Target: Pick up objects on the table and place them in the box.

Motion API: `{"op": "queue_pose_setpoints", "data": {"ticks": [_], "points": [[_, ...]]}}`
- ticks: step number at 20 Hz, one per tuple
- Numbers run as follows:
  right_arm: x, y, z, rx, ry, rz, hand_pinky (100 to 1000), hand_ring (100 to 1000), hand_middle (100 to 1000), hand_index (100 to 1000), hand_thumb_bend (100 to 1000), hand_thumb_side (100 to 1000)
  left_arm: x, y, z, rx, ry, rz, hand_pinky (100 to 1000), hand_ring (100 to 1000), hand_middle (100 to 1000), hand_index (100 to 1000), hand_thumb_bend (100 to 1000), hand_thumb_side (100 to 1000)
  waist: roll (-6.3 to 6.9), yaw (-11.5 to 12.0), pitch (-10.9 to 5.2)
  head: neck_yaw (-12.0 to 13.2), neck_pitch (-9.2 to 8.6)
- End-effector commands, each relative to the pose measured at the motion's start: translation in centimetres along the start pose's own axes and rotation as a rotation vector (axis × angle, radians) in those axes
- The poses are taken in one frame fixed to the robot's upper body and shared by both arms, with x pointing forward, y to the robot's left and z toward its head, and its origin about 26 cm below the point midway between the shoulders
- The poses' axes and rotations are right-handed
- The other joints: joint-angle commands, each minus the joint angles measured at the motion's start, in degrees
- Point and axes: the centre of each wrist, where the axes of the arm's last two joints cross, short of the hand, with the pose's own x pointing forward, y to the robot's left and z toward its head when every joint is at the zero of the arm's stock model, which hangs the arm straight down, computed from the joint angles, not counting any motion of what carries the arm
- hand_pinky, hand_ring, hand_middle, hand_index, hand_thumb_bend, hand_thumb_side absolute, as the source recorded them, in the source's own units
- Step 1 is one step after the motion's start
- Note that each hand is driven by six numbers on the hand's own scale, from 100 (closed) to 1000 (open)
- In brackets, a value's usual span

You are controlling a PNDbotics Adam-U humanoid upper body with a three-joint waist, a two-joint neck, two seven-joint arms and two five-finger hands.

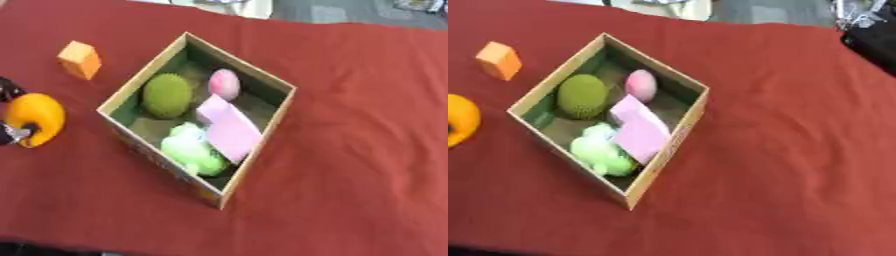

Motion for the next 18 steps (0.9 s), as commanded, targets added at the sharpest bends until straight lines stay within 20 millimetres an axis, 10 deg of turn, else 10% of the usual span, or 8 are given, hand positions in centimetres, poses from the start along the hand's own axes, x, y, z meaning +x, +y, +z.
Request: {"op": "queue_pose_setpoints", "data": {"ticks": [1, 18], "points": [[0.4, -0.7, -0.3, -0.013, -0.019, 0.007, 817, 776, 674, 808, 100, 530, -0.1, 1.5, 1.0, 0.062, 0.007, -0.028, 716, 656, 611, 694, 100, 214, 0.93, -0.05, -1.09, -0.49, 0.07], [0.4, -0.8, -0.2, -0.014, -0.016, -0.002, 818, 776, 666, 806, 100, 544, 9.7, 10.8, 9.9, 0.523, -0.274, -0.124, 664, 620, 599, 650, 100, 216, 0.99, 0.55, -1.34, -3.33, 0.28]]}}
